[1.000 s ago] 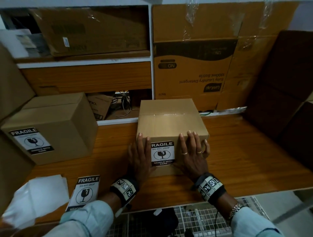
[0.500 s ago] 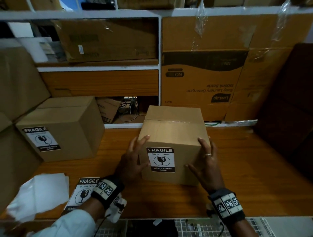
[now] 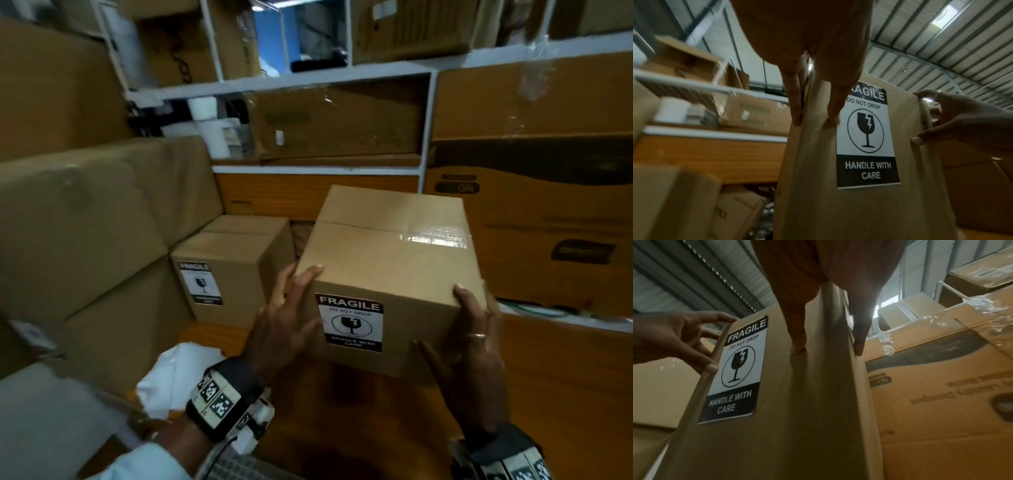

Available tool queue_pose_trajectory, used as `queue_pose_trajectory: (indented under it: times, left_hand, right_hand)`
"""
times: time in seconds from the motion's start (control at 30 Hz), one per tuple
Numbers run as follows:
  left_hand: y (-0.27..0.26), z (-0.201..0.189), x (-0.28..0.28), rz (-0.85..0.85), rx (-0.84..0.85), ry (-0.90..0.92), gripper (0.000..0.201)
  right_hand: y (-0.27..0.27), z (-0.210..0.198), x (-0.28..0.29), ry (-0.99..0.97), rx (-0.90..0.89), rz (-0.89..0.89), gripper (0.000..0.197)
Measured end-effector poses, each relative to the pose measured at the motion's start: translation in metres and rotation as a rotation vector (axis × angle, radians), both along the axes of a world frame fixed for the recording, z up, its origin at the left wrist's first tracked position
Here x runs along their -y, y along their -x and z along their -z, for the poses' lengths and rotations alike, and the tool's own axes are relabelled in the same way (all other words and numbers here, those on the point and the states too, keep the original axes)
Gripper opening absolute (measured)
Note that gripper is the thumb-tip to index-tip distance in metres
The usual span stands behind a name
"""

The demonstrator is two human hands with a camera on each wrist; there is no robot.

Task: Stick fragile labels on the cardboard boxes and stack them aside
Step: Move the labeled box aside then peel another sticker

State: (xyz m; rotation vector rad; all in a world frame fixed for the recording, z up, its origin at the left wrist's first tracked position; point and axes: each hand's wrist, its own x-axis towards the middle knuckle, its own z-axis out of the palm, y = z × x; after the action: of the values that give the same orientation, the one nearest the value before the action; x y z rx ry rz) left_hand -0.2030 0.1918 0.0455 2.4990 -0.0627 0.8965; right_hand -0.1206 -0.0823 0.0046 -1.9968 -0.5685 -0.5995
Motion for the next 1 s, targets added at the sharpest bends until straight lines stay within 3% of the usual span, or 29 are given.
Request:
queue_pose_trajectory:
  times: [0.4, 0.53, 0.67, 0.77, 0.87, 1.0]
  left_hand:
    - [0.034, -0.103, -0.152, -0.123, 0.23, -0.104, 0.098]
    - [0.025, -0.119, -0.22, -0.124, 0.33, -0.052, 0.101]
    - [0.005, -0.101, -0.285, -0.198, 0.386, 0.104, 0.102]
    - [-0.011, -0.077, -0.321, -0.252, 0.379, 0.139, 0.093]
    - [-0.021, -0.046, -0.338, -0.328, 0.315, 0.13, 0.092]
    - [-0.028, 0.002, -0.339, -0.343, 0.216, 0.121, 0.107]
  right_hand:
    - [-0.009, -0.095, -0.164, -0.186, 0.164, -0.175, 0.104]
    - [-0.025, -0.119, -0.23, -0.204, 0.234, -0.216, 0.1]
    - [-0.05, -0.118, -0.289, -0.156, 0.2, -0.372, 0.101]
    - [-0.061, -0.103, -0.327, -0.04, 0.175, -0.364, 0.104]
    - [-0.064, -0.077, -0.352, 0.079, 0.07, -0.403, 0.108]
    - [-0.066, -0.045, -0.373, 0.226, -0.003, -0.369, 0.113]
